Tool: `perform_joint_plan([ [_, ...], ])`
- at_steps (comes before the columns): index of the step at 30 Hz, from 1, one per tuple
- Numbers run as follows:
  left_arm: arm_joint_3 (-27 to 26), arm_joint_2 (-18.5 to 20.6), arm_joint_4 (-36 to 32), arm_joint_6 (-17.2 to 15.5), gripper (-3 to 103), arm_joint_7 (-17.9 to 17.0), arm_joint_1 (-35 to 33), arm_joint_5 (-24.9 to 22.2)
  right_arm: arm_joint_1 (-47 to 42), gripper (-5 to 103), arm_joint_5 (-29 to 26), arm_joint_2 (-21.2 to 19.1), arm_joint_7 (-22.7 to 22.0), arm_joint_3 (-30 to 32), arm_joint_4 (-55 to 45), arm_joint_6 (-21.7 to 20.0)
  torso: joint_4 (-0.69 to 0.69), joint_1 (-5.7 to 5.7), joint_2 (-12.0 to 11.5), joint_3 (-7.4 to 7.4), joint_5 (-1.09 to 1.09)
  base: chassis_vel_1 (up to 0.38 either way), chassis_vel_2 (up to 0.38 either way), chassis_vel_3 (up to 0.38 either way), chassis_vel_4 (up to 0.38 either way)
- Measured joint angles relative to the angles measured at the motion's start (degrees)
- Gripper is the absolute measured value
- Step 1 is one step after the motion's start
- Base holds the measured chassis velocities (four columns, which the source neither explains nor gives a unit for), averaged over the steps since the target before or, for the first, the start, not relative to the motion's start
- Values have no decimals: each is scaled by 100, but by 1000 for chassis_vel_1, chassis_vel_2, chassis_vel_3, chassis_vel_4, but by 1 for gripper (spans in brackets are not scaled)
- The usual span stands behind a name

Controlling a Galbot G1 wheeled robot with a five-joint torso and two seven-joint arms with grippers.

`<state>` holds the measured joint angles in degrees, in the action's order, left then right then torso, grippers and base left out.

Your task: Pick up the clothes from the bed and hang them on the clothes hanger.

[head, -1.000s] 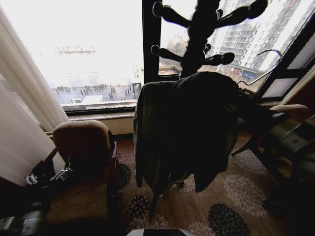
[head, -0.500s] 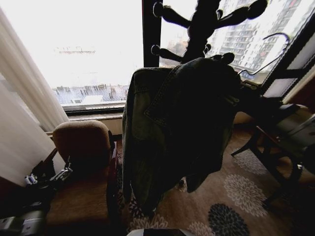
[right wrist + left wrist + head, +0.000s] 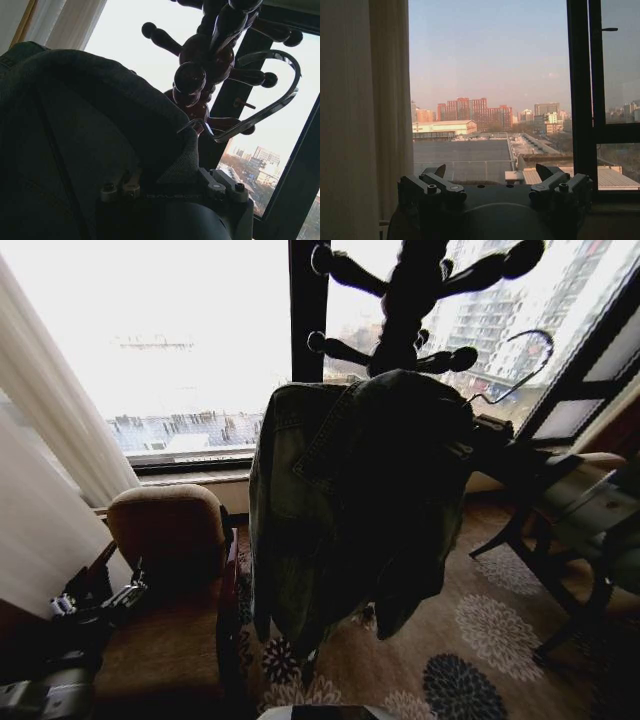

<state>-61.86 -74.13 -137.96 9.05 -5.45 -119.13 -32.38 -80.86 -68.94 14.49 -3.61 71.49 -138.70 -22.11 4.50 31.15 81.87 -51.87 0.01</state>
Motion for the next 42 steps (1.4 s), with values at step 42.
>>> perform_joint_plan([
  [42, 0, 0, 0, 0, 100, 0, 0, 0, 605, 32, 92, -1099, 417, -752, 846, 178, 0, 0, 0, 0, 0, 0, 0, 0, 0],
])
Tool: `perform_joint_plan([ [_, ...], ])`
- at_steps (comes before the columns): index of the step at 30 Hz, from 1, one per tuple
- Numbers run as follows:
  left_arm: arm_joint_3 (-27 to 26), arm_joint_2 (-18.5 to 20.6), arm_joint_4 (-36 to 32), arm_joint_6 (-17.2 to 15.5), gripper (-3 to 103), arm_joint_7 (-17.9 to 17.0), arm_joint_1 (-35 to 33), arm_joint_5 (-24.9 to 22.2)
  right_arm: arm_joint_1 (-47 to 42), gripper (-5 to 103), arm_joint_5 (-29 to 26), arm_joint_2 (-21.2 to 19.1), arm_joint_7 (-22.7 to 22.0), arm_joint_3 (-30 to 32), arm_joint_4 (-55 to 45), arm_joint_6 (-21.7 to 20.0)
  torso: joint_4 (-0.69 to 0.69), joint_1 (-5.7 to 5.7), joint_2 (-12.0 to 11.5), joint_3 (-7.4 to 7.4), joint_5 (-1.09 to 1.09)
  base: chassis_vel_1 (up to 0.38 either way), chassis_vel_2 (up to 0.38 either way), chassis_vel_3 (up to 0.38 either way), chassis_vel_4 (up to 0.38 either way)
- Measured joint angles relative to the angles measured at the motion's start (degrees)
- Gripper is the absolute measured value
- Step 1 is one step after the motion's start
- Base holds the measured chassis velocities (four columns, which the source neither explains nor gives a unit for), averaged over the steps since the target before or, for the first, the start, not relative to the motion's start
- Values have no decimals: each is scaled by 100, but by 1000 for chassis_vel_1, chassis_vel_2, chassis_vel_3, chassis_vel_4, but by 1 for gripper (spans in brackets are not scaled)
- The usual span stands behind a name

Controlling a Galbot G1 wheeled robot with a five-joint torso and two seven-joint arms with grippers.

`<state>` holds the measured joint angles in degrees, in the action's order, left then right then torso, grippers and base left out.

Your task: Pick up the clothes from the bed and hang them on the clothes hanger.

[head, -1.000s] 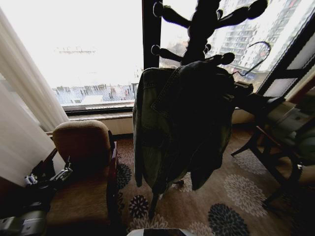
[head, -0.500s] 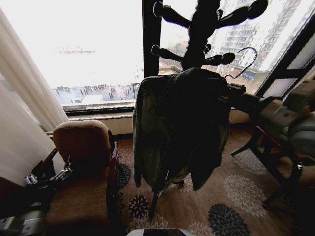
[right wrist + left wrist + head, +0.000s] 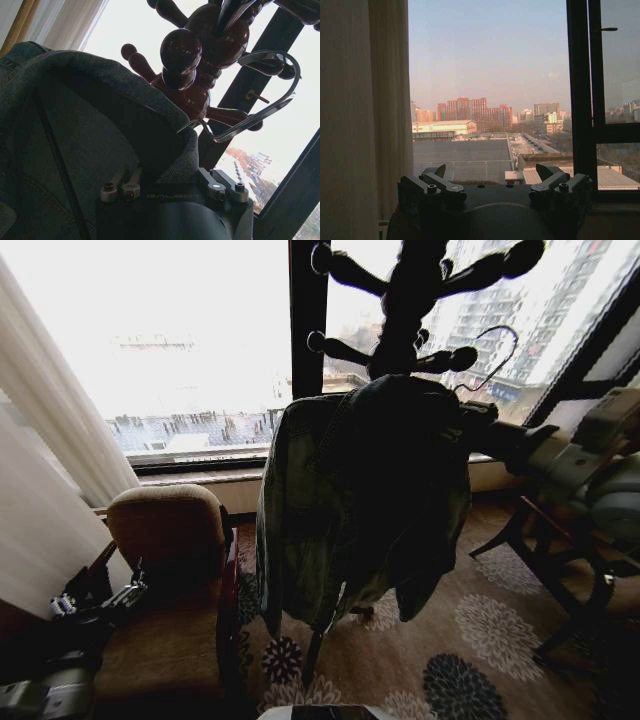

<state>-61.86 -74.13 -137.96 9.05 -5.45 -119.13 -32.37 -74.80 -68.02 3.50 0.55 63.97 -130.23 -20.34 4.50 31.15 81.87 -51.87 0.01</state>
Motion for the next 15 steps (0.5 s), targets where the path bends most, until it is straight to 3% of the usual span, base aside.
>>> perform_joint_plan([
  [15, 0, 0, 0, 0, 100, 0, 0, 0, -79, 32, 50, -455, 157, 1, 226, 87, 0, 0, 0, 0, -1, 0, 0, 0, 0],
])
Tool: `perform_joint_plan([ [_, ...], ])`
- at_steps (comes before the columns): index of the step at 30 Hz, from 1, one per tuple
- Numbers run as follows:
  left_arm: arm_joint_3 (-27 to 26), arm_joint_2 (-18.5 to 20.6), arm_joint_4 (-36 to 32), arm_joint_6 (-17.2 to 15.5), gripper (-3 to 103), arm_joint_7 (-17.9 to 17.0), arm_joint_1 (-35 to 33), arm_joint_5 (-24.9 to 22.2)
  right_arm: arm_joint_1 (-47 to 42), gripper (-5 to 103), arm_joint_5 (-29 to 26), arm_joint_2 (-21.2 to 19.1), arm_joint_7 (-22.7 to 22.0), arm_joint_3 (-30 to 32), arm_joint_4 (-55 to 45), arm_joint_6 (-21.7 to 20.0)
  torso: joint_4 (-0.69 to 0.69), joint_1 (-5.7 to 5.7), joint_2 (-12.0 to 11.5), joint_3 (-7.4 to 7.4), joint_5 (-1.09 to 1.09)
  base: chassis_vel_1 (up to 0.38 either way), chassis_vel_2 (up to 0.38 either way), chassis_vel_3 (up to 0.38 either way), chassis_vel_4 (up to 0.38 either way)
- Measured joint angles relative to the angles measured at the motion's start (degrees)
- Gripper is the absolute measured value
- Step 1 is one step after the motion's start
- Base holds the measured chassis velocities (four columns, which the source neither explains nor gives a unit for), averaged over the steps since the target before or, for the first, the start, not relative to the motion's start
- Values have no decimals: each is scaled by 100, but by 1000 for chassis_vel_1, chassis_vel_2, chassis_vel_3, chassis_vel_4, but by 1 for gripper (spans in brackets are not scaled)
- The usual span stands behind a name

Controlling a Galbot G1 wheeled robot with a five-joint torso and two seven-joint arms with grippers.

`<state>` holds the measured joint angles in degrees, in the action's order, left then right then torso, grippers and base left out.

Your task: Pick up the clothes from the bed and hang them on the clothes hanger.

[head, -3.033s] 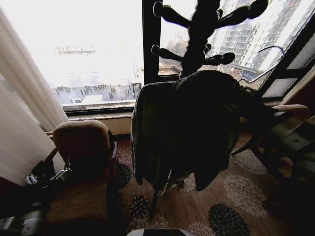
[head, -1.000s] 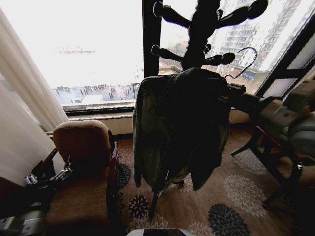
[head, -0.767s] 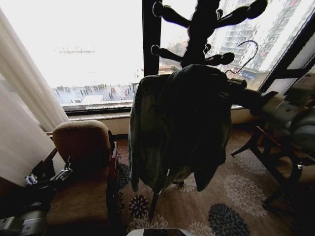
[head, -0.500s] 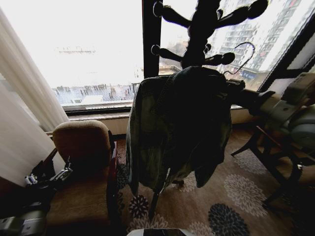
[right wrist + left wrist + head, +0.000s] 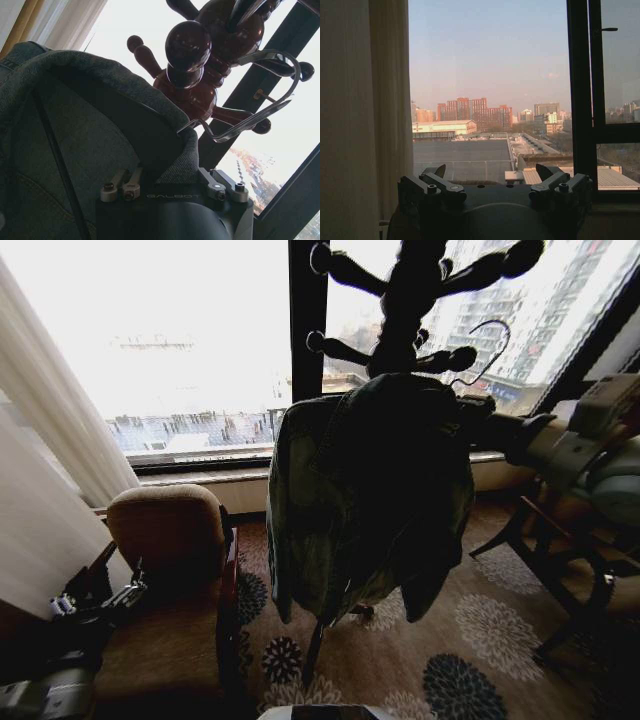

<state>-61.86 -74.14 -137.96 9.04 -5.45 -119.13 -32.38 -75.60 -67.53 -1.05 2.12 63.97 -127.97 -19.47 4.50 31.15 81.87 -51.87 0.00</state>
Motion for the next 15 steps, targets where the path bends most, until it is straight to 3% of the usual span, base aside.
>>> perform_joint_plan([
  [15, 0, 0, 0, 0, 100, 0, 0, 0, -178, 32, 161, -576, 193, 69, 156, 169, 0, 0, 0, 0, 0, 0, 0, 0, 0],
])
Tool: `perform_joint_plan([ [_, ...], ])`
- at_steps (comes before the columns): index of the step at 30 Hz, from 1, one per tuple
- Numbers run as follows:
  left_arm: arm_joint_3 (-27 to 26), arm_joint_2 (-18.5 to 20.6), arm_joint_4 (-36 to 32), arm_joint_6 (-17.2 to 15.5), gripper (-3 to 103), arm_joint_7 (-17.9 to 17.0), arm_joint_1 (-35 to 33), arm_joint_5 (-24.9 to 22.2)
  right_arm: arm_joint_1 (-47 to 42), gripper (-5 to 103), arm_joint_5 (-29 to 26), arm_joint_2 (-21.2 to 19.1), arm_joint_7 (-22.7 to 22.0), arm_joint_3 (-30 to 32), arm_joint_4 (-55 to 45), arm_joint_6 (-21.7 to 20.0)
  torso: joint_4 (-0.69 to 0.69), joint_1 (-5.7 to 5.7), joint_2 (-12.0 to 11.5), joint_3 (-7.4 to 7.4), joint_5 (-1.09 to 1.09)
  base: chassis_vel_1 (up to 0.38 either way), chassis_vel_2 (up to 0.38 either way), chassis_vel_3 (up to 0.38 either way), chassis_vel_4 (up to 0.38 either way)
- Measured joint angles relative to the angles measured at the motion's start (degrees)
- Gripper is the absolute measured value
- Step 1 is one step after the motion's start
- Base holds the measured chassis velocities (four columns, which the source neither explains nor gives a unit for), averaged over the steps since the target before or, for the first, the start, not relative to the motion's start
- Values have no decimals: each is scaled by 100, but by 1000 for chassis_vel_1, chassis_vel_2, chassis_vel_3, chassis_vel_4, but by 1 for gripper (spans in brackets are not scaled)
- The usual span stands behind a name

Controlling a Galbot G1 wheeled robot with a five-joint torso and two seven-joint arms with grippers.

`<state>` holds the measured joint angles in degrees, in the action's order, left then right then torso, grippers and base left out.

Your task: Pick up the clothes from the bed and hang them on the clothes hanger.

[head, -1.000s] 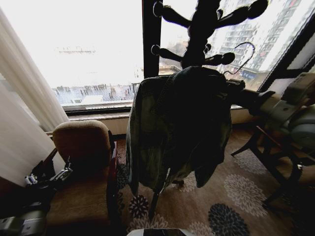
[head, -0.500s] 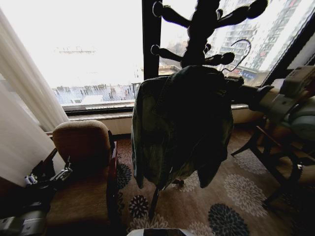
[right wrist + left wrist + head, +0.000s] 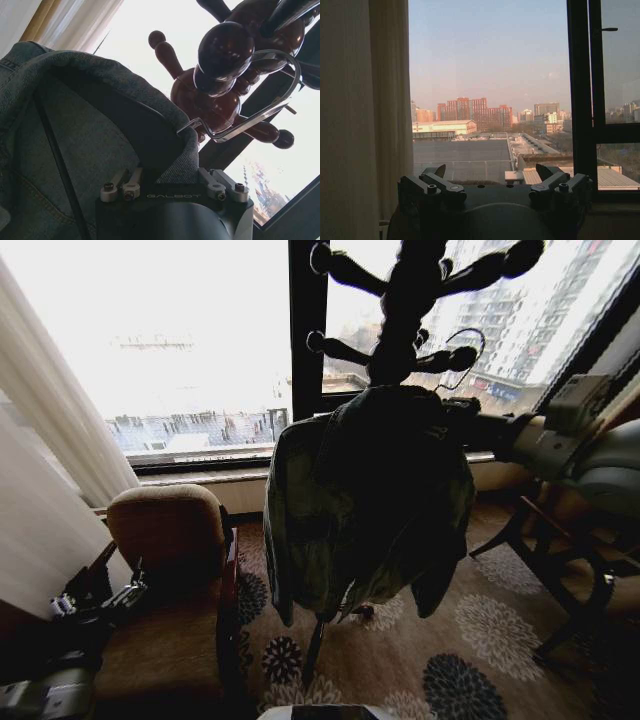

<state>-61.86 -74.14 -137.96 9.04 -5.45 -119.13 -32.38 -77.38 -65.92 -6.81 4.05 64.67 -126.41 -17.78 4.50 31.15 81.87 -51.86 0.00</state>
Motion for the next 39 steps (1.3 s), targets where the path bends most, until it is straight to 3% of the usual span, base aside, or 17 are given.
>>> perform_joint_plan([
  [19, 0, 0, 0, 0, 100, 0, 0, 0, -144, 32, 71, -460, 224, 12, 132, 110, 0, 0, 0, 0, 0, 0, 0, 0, 0],
  [37, 0, 0, 0, 0, 100, 0, 0, 0, -162, 29, 176, -295, 230, -105, -76, 83, 0, 0, 0, 0, 0, 0, 0, 0, 0],
  [39, 0, 0, 0, 1, 100, 0, 0, 0, -157, 33, 176, -287, 228, -105, -86, 77, 0, 0, 0, 0, 0, 0, 0, 0, 0],
])
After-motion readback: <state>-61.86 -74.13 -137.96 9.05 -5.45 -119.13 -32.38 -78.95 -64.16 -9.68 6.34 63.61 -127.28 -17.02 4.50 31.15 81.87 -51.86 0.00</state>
